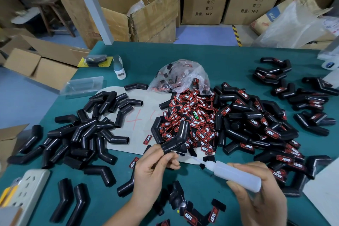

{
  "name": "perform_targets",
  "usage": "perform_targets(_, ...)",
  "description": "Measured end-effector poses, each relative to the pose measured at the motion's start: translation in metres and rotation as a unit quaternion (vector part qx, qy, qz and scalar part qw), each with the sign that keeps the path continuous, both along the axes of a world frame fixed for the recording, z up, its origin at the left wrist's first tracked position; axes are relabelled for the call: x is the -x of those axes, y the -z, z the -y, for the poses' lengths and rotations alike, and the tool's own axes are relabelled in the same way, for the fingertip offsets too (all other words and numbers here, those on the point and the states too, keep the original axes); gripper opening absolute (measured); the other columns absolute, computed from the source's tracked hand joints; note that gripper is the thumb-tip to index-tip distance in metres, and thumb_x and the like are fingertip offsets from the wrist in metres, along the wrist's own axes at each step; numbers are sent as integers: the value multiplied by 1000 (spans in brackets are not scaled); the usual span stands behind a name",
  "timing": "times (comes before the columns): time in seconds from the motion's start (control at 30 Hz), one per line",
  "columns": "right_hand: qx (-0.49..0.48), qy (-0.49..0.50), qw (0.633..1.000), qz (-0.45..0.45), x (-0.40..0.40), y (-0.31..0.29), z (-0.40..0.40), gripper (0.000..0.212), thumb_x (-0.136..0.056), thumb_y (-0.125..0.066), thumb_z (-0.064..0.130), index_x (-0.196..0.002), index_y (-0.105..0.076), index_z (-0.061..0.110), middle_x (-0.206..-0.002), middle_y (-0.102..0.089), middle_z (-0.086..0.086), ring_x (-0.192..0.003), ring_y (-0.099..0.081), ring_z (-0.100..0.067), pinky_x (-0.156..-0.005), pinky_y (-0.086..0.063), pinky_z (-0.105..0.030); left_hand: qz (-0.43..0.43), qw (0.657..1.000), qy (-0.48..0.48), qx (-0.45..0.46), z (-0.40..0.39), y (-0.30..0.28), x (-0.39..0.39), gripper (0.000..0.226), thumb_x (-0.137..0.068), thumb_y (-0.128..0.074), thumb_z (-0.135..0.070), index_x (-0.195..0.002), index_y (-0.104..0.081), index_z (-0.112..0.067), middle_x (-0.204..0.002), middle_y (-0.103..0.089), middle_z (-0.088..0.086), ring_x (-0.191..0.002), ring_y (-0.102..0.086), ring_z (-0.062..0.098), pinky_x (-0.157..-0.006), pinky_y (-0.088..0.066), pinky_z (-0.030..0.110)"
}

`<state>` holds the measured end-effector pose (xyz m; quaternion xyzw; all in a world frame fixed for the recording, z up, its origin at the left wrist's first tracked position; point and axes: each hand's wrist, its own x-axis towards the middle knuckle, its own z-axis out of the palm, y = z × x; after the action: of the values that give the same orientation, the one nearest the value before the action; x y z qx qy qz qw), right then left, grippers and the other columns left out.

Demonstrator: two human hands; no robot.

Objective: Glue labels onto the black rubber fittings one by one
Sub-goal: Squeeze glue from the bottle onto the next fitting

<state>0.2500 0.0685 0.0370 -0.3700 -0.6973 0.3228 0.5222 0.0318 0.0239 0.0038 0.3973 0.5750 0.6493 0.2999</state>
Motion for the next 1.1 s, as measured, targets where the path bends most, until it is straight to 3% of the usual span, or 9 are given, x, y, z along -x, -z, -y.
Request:
perform_targets(0.1,-5,5,1000,-2,0,-3,-2,37,-86,-67,25,-115,-64,46,-105,-71,16,-95,-67,-11,-75,-54,-27,-4,1000,-4,-2,0,0,0,21,-98,-64,-26,-87,-82,-23,-83,-68,2,-70,-74,23,-69,-63,28)
perform_targets(0.23,2,12,1000,-6,0,-3,-4,23,-93,-69,36,-111,-62,23,-108,-70,17,-96,-65,-8,-77,-52,-20,-9,1000,-8,-2,0,1,1,21,-98,-64,-28,-88,-82,-26,-84,-68,0,-70,-74,22,-70,-63,28)
perform_targets(0.4,-1,11,1000,-12,0,-3,-4,34,-87,-68,24,-116,-64,41,-107,-71,14,-95,-66,-13,-78,-52,-21,-9,1000,-8,-3,0,1,1,23,-101,-66,-38,-89,-81,-25,-85,-68,-1,-71,-73,23,-71,-63,29)
perform_targets(0.57,6,22,1000,-12,-2,-2,-5,24,-94,-69,38,-111,-63,22,-106,-70,13,-95,-66,-13,-77,-52,-24,-9,1000,-8,-6,0,0,1,28,-101,-66,-46,-90,-82,-24,-85,-68,0,-72,-73,22,-71,-62,28)
perform_targets(0.67,-2,10,1000,-9,0,-1,-2,30,-86,-68,23,-114,-65,34,-105,-71,13,-93,-66,-14,-76,-52,-26,-13,1000,-8,-8,0,-1,1,28,-101,-66,-45,-91,-82,-24,-85,-68,0,-72,-73,21,-71,-62,26)
perform_targets(0.73,4,8,1000,-14,0,-4,-3,30,-88,-69,27,-115,-64,41,-106,-71,15,-94,-66,-12,-78,-52,-23,-14,1000,-9,-8,0,-1,1,30,-101,-66,-46,-91,-82,-22,-85,-68,0,-73,-73,21,-71,-62,26)
perform_targets(0.87,4,14,1000,-19,0,-4,-5,21,-99,-65,43,-113,-63,27,-108,-70,16,-97,-66,-10,-80,-51,-20,-12,1000,-11,-6,0,0,2,30,-100,-67,-48,-89,-82,-24,-85,-68,-1,-73,-73,22,-71,-63,28)
perform_targets(0.97,8,9,1000,-17,1,-4,-3,31,-89,-68,27,-116,-63,42,-106,-70,14,-95,-66,-11,-78,-52,-21,-13,1000,-10,-7,0,0,2,31,-101,-67,-48,-88,-82,-24,-85,-67,-1,-73,-73,23,-71,-63,30)
perform_targets(1.1,13,12,1000,-20,1,-5,-4,23,-99,-64,43,-111,-62,24,-107,-70,15,-96,-66,-8,-81,-50,-15,-10,1000,-10,-10,0,0,2,26,-101,-67,-47,-92,-83,-28,-86,-67,-3,-73,-73,22,-71,-63,30)
